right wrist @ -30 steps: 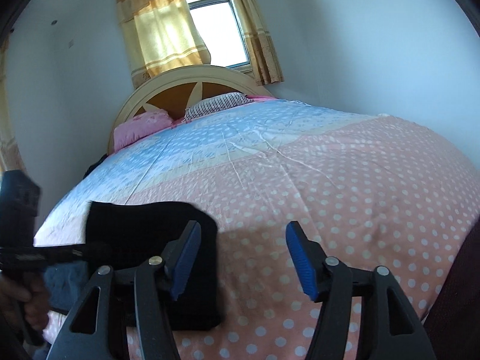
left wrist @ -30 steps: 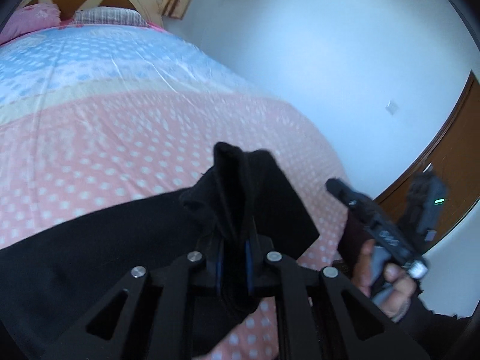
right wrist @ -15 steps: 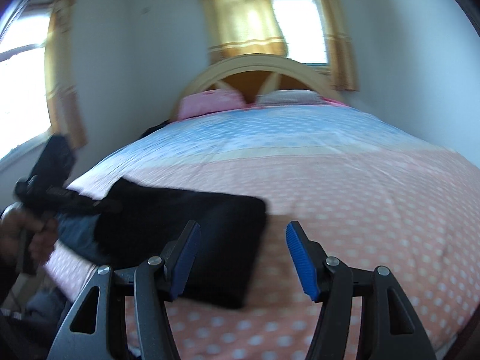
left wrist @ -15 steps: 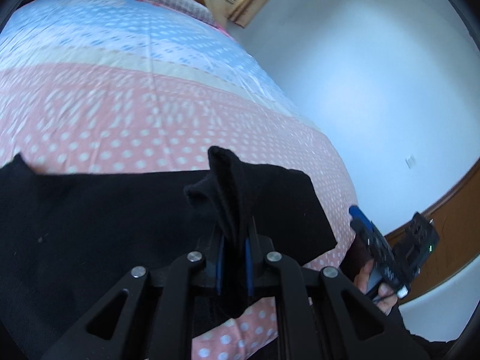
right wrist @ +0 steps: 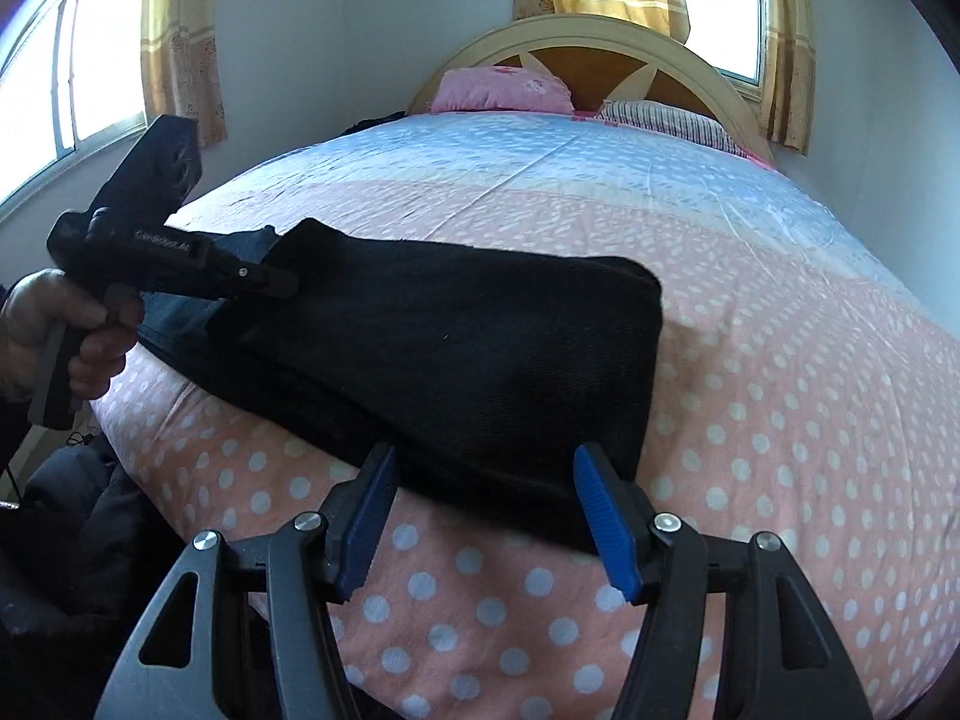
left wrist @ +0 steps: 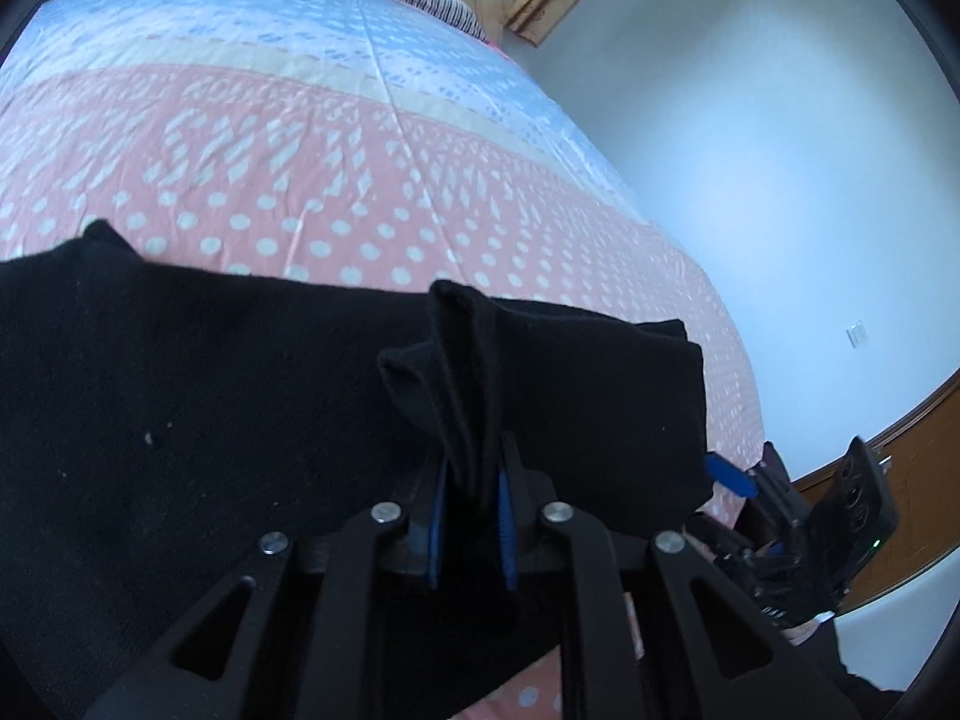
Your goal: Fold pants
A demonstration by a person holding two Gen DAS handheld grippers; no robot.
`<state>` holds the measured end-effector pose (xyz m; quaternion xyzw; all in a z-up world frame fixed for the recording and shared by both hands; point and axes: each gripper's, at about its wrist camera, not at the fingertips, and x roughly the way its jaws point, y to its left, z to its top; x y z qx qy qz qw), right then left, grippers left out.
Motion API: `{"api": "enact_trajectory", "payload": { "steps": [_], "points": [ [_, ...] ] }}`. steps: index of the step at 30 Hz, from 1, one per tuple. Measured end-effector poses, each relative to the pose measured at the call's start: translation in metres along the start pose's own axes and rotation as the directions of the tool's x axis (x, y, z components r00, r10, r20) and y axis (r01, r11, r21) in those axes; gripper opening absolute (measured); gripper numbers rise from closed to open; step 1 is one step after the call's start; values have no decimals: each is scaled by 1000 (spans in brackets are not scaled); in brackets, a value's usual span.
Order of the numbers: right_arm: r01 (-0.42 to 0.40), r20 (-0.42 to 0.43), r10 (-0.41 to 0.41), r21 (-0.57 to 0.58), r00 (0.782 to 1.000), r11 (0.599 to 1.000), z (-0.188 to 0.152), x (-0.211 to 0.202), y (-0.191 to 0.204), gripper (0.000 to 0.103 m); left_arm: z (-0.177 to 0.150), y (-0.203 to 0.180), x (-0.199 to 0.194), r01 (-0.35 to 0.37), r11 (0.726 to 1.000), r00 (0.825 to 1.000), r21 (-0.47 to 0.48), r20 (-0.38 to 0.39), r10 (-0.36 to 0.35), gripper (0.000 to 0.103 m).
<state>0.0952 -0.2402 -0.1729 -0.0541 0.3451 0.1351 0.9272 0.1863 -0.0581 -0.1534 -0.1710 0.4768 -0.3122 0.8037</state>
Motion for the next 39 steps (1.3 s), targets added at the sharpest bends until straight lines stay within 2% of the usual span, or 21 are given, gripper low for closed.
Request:
{"api": "enact_trajectory", "payload": {
  "steps": [3,6,9,11,13,17,19,21,24,28,31,32,35,37,39],
  "points": [
    [-19,57,18,32,998,999,13,-14,-6,62,-5,-7,-6,-56,996,998,73,14,55,34],
    [-50,109,42,73,993,996,34,-18,-11,62,-12,-10,-6,-86,989,996,123,16,84,36],
    [-63,120,50,110,992,992,53,-5,-13,62,-16,-12,-6,-106,983,994,148,31,103,36],
    [-82,56,75,133,996,988,58,19,-13,62,-17,-12,-6,-107,983,994,150,37,102,36],
    [-43,-84,55,136,995,990,53,53,-13,62,-20,-10,-10,-104,982,994,155,38,99,36],
    [44,-75,-44,0,996,999,52,49,15,62,-23,-4,-28,-98,985,995,139,43,93,37],
    [0,-47,-2,-28,999,1000,57,39,30,62,-24,3,-47,-123,983,990,140,83,112,48],
    [-39,-1,39,-70,999,997,65,32,49,62,-24,15,-72,-182,975,976,130,141,164,60],
    [-105,19,108,-144,994,984,73,30,84,62,-24,40,-109,-264,960,949,91,203,241,65],
    [-174,-36,171,-220,985,960,71,54,124,60,-30,84,-151,-340,940,911,-7,246,331,69],
    [-198,-100,179,-220,979,955,63,72,134,40,-33,114,-174,-374,923,885,-93,262,385,69],
    [-200,-116,178,-214,977,956,63,80,135,28,-33,126,-181,-384,915,875,-122,268,403,69],
    [-202,-109,184,-188,977,961,60,73,134,6,-31,153,-197,-419,885,838,-201,289,463,69],
    [-203,-86,189,-207,978,957,62,60,135,6,-32,166,-207,-434,871,820,-232,299,488,69],
    [-207,-89,191,-240,978,948,64,55,142,6,-31,176,-213,-475,844,788,-249,307,534,69]
  ]
}}
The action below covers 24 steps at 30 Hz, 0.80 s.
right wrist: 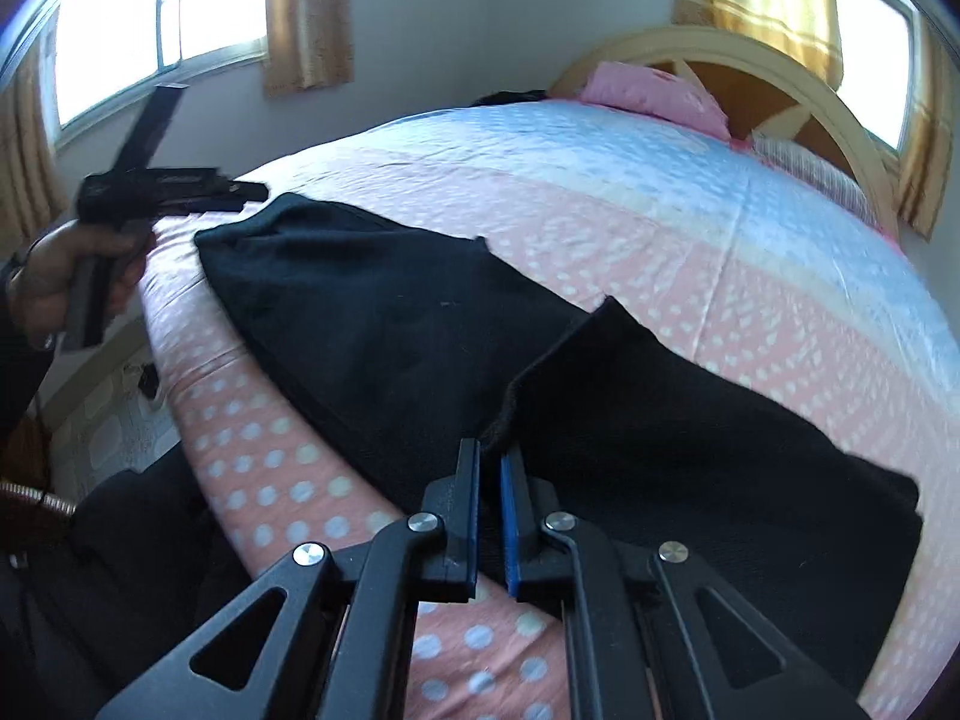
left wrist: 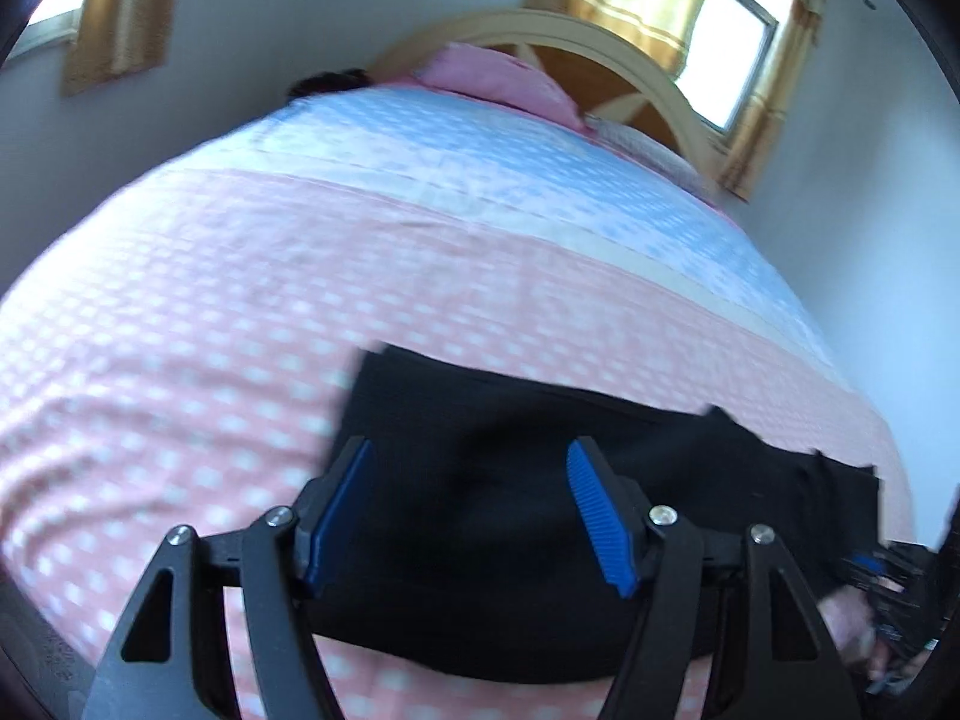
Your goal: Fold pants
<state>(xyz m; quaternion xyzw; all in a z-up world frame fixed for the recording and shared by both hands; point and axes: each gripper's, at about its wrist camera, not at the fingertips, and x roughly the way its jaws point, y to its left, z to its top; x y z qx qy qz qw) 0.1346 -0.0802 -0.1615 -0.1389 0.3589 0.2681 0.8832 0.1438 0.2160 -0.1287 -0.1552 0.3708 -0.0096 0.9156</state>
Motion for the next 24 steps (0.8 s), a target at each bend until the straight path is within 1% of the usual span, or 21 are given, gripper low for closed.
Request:
{"api": "enact_trajectory", "payload": {
  "steps": [2,3,4,5,7,8,9,10,11,12,14,15,17,19,20,21,24],
  "points": [
    [13,-32,-13,-23,999,1000,-3,7,5,6,1,12,3,-42,999,999,-3,14,42,69],
    [12,-73,-14,-31,997,999,-7,18,5,6,0,17,5,-45,999,999,-10,8,45,69],
    [18,-80,-21,-40,997,999,-10,23,5,6,-1,25,8,-45,999,999,-21,-2,45,69],
    [23,-54,-26,-51,998,998,-12,22,6,7,-3,30,12,-48,998,999,-35,-15,47,69],
    [32,-56,-36,-63,998,997,-12,19,8,8,-8,33,17,-49,998,998,-44,-36,48,69],
    [40,-55,-45,-82,997,996,-12,18,11,10,-9,33,20,-52,998,998,-38,-42,50,71],
    [50,-50,-56,-111,997,993,-13,15,15,16,-11,32,21,-53,998,998,-35,-41,51,73],
    [54,-42,-60,-130,997,990,-15,12,18,20,-12,32,22,-46,998,998,-33,-37,45,74],
    [55,-32,-60,-131,998,990,-15,10,18,26,-13,31,25,-38,999,999,-29,-34,37,76],
    [51,-25,-54,-118,998,992,-16,9,17,35,-13,30,26,-37,999,999,-23,-30,37,78],
    [32,-62,-38,-93,997,995,-19,16,14,43,-16,27,25,-35,999,999,4,-24,35,82],
    [41,-63,-47,-96,997,995,-21,19,14,43,-17,24,27,-38,999,999,27,-23,39,82],
    [54,-28,-57,-103,998,993,-25,14,17,43,-20,18,28,-49,996,998,75,-28,51,82],
    [42,1,-42,-114,999,993,-26,7,24,44,-21,15,27,-47,994,998,101,-36,51,78],
    [33,24,-30,-124,999,992,-27,2,27,44,-21,15,27,-39,994,998,104,-40,43,74],
    [32,41,-27,-135,999,990,-27,-1,29,44,-21,16,27,-31,994,998,103,-43,36,70],
    [44,59,-36,-145,998,989,-27,-4,33,44,-19,19,25,-6,997,999,83,-49,10,51]
  ]
}}
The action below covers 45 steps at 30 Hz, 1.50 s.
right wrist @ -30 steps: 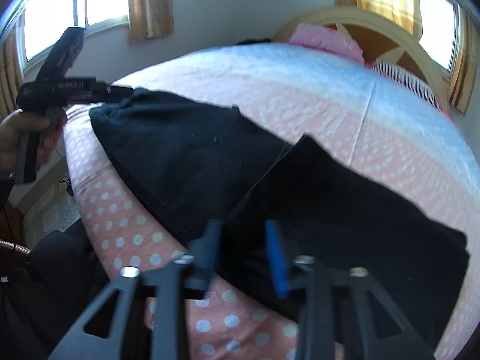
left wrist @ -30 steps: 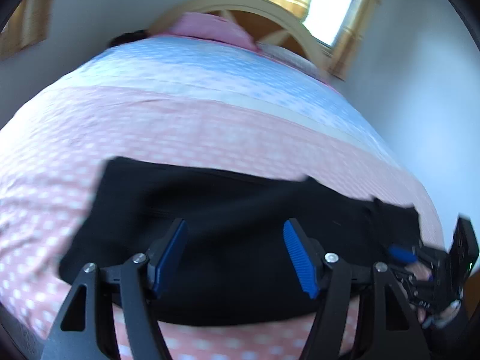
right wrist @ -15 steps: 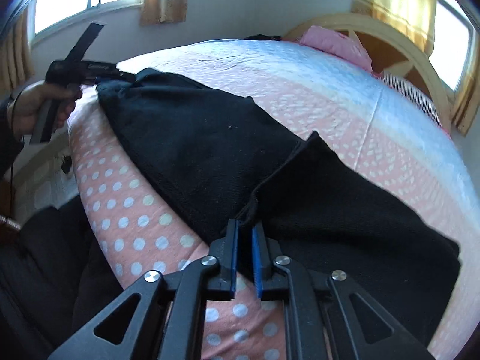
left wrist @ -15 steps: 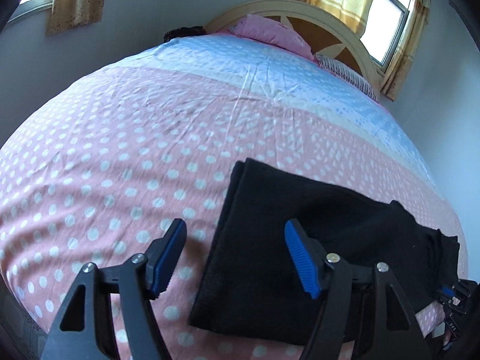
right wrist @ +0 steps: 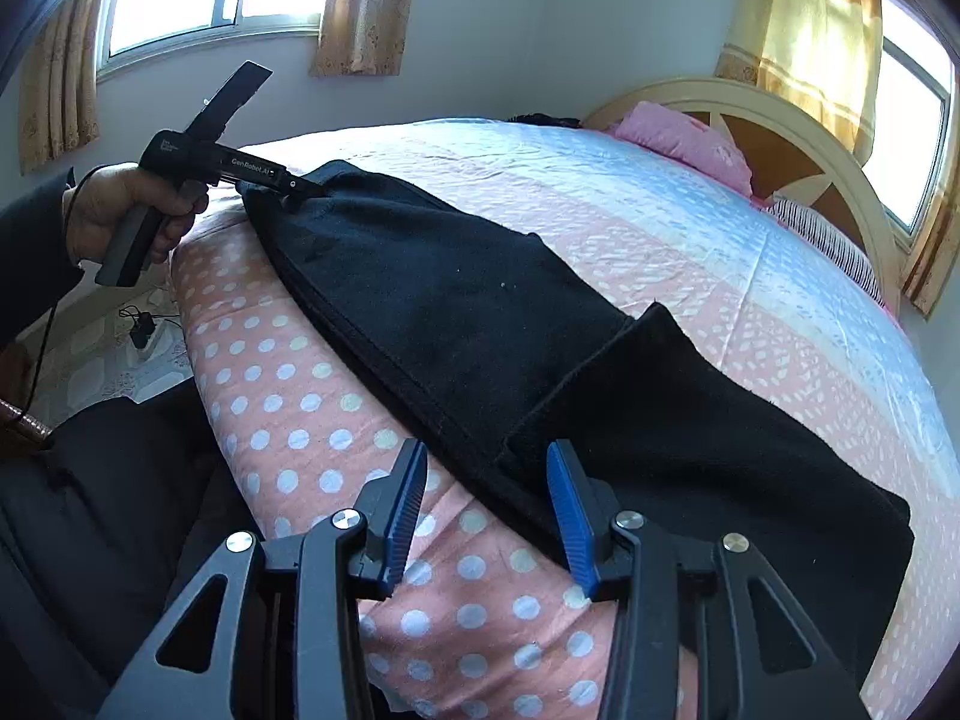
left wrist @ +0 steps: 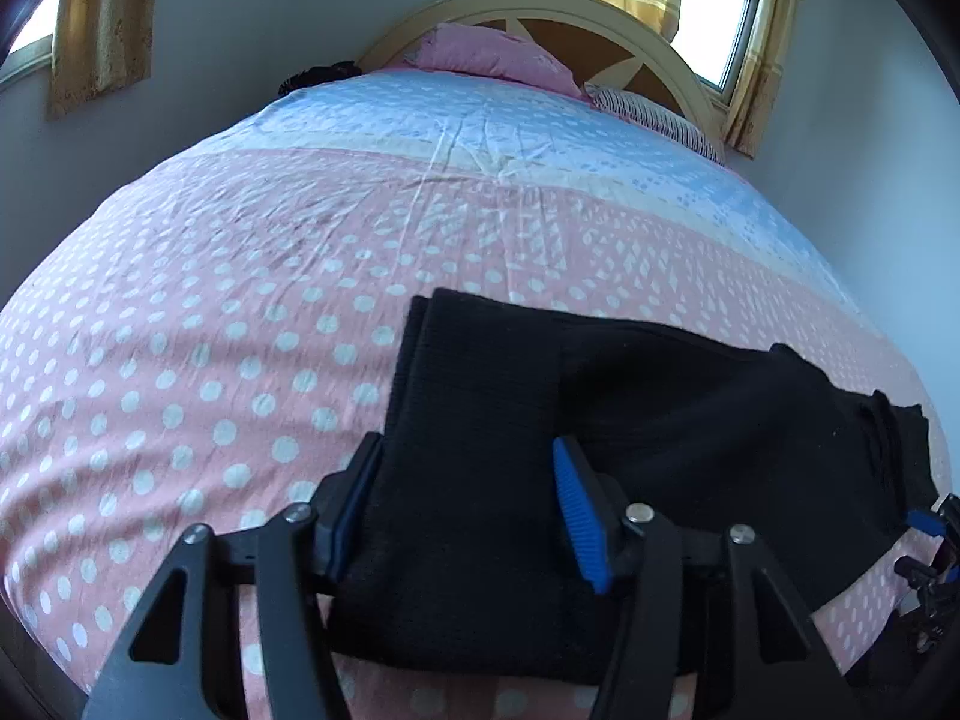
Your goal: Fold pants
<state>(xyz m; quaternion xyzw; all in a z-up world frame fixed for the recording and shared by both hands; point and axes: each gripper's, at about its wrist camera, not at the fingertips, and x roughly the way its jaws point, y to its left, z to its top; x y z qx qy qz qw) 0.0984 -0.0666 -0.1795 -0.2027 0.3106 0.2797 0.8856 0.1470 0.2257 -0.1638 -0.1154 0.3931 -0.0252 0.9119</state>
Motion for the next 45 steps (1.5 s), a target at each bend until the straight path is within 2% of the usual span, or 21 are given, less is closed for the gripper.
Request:
{"api": "enact_trajectory", "payload": {
  "steps": [1,3,4,9,13,15,17,19,21,25,27,29,31,35,37,39,40,41,43,45],
  "points": [
    [-3,0,3,6,1000,1000,0,0,-1,44,1,3,-1,13,1000,1000,-16,-2,-13,49],
    [-1,-2,1,16,1000,1000,-1,1,-3,44,1,6,-2,64,997,998,-41,-11,-64,32],
    [2,-4,-2,20,1000,1000,-2,1,-4,44,1,8,-2,96,993,995,-63,-16,-97,30],
    [48,-19,-48,34,999,998,-1,-2,-9,44,7,8,-15,170,976,985,-139,8,-170,26],
    [85,-28,-82,112,996,990,1,-16,-29,44,23,-18,-44,264,955,964,-133,70,-256,26],
    [108,-26,-105,181,994,977,1,-31,-49,44,32,-46,-62,337,936,940,-100,99,-328,26],
    [148,-34,-145,253,989,956,-2,-49,-73,44,42,-81,-76,415,907,906,-66,118,-406,26],
    [200,-46,-196,331,980,922,-10,-67,-99,50,49,-113,-82,479,877,874,-42,110,-473,26],
    [257,-60,-255,419,965,871,-22,-87,-125,54,55,-158,-85,527,849,846,12,84,-526,26],
    [349,-95,-361,568,928,746,-59,-122,-172,54,59,-246,-78,614,784,788,89,-14,-615,26],
    [375,-112,-396,621,911,688,-75,-134,-188,54,57,-290,-69,630,764,776,138,-72,-627,26],
    [381,-122,-409,661,904,646,-88,-141,-202,54,51,-326,-58,633,754,774,176,-122,-621,26],
    [388,-134,-418,687,899,614,-100,-145,-211,55,43,-360,-44,620,755,785,213,-168,-597,26],
    [375,-139,-410,724,902,579,-107,-143,-226,55,21,-405,-11,613,752,788,243,-256,-560,26],
    [364,-140,-395,732,908,576,-109,-139,-226,55,11,-421,3,580,760,812,292,-275,-515,26],
    [364,-143,-394,733,908,574,-112,-138,-227,55,-3,-441,14,559,753,827,347,-299,-476,28],
    [362,-144,-391,736,909,572,-112,-136,-228,55,-8,-450,18,535,757,843,376,-296,-449,29],
    [360,-143,-390,740,910,569,-115,-136,-228,55,-11,-457,20,531,755,846,385,-299,-442,31],
    [361,-147,-392,747,908,559,-118,-136,-230,55,-20,-465,13,572,733,818,369,-318,-479,38],
    [361,-150,-393,756,907,546,-122,-134,-233,55,-21,-469,2,600,709,800,371,-306,-517,54]
  ]
}}
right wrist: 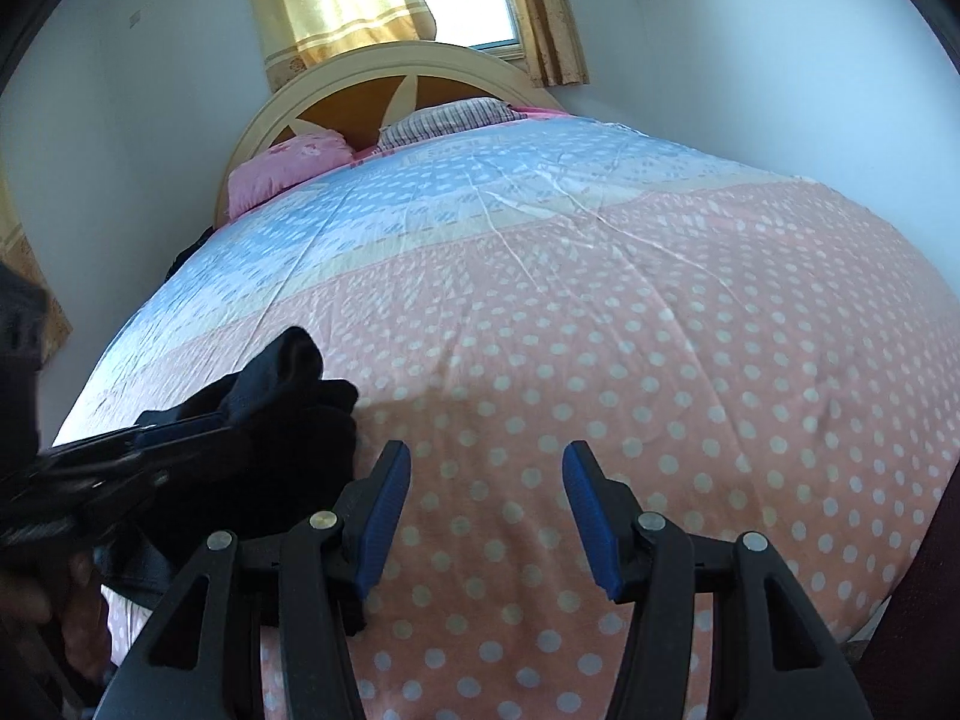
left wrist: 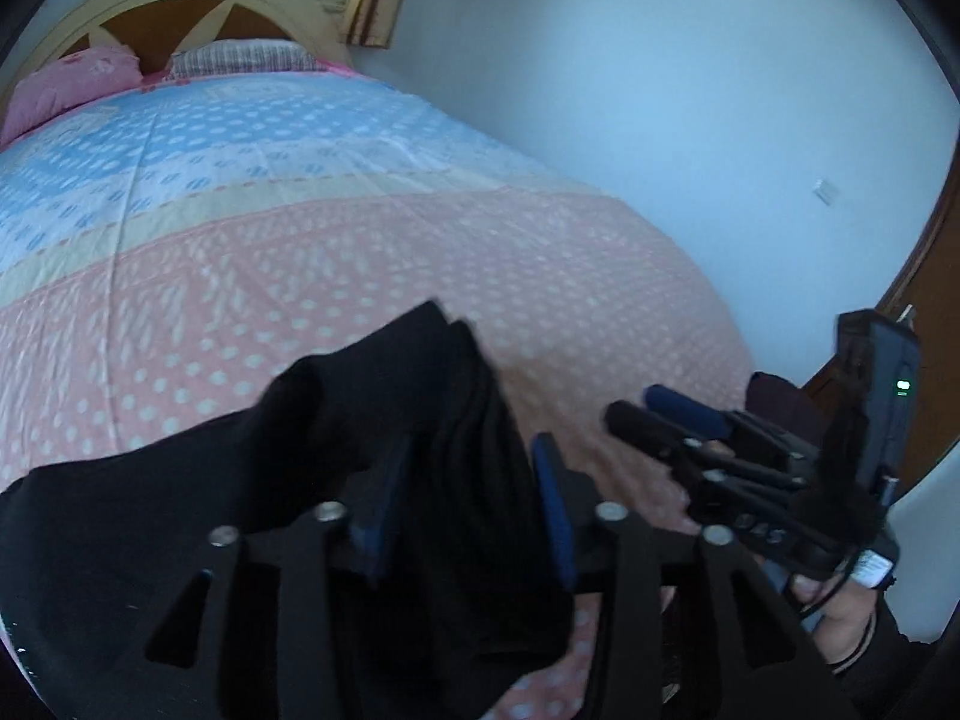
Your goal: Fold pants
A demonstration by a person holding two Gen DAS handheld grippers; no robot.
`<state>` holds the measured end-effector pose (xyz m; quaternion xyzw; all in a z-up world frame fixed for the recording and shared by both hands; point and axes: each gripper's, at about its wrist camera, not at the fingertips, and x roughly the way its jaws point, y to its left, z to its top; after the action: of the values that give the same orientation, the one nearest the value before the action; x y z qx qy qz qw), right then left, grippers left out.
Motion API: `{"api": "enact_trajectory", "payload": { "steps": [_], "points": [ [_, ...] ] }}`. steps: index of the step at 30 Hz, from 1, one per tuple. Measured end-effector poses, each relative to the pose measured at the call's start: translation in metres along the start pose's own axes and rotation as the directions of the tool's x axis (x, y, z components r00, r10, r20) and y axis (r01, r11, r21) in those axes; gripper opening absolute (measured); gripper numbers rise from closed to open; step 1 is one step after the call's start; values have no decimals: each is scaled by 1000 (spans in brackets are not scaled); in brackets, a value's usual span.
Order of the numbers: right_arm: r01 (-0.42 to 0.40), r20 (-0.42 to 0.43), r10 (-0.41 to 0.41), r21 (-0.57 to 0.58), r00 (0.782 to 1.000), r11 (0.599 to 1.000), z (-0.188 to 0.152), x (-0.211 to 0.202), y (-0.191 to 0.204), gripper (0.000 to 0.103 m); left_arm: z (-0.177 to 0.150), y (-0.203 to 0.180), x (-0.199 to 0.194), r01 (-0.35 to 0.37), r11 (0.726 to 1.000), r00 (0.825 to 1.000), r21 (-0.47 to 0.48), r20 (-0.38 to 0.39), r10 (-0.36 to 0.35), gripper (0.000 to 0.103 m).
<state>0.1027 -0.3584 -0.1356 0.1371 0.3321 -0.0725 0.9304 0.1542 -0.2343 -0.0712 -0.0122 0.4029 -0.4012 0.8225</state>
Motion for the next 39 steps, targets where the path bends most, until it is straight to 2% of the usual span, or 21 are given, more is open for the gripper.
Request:
{"api": "enact_trajectory", "payload": {
  "steps": [2,4,7,9,11,13,15,16,18,22,23,24,25,26,27,29,30,31,33,36,39],
  "points": [
    [-1,-3,1,16,1000,1000,0,2,-3,55,-2,-10,-11,25,999,999,42,41,-27,61],
    [-18,1,18,32,1000,999,0,2,-5,55,-4,-6,-20,-6,997,998,75,70,1,68],
    [-126,-3,127,65,992,990,0,-1,-3,58,-13,12,-49,-80,994,988,69,135,70,79],
    [-183,0,184,82,983,980,1,-3,2,74,-22,29,-66,-140,990,977,37,165,132,90],
    [-242,6,242,92,970,966,3,-7,11,76,-27,52,-74,-210,978,961,-2,185,207,91],
    [-270,1,271,82,963,959,6,-8,23,76,-37,71,-85,-304,952,931,-21,203,302,92],
    [-276,-9,277,54,961,960,7,-7,37,76,-48,88,-92,-403,914,892,-41,205,402,95],
    [-265,-19,266,32,964,964,7,-6,45,76,-52,96,-94,-430,901,879,-57,199,433,95],
    [-234,-9,234,-8,972,972,6,-7,58,76,-56,111,-93,-429,899,879,-91,188,439,95],
    [-166,81,179,-147,980,975,0,-28,83,76,-68,127,-92,-427,893,880,-141,161,446,95],
    [-158,96,177,-177,980,971,-1,-31,88,74,-70,130,-89,-430,890,880,-151,151,451,95],
    [-156,92,179,-218,980,964,-3,-33,96,64,-71,134,-87,-429,888,881,-162,143,452,95],
    [-160,62,182,-262,981,952,-6,-32,105,57,-73,134,-87,-425,889,882,-171,140,449,95],
    [-162,32,179,-292,983,943,-10,-28,110,43,-72,135,-87,-421,890,884,-177,139,446,95],
    [-150,-3,157,-314,988,937,-14,-21,114,35,-73,135,-87,-419,890,885,-179,138,444,95],
    [-125,-46,116,-308,992,943,-19,-9,112,33,-75,132,-89,-419,892,885,-171,141,443,95],
    [-107,-64,92,-306,994,946,-21,-3,109,21,-75,131,-90,-420,892,885,-167,144,443,95],
    [-100,-80,79,-308,994,946,-22,1,106,16,-75,131,-90,-420,892,884,-166,147,444,95],
    [-128,-95,105,-284,990,950,-21,-1,99,10,-75,132,-91,-418,892,884,-172,149,443,96],
    [-121,-59,109,-253,992,960,-14,-11,86,7,-75,131,-92,-415,893,884,-173,157,441,96],
    [-141,-98,123,-199,988,970,-12,-3,70,7,-75,129,-89,-444,882,869,-157,165,467,103]
  ]
}}
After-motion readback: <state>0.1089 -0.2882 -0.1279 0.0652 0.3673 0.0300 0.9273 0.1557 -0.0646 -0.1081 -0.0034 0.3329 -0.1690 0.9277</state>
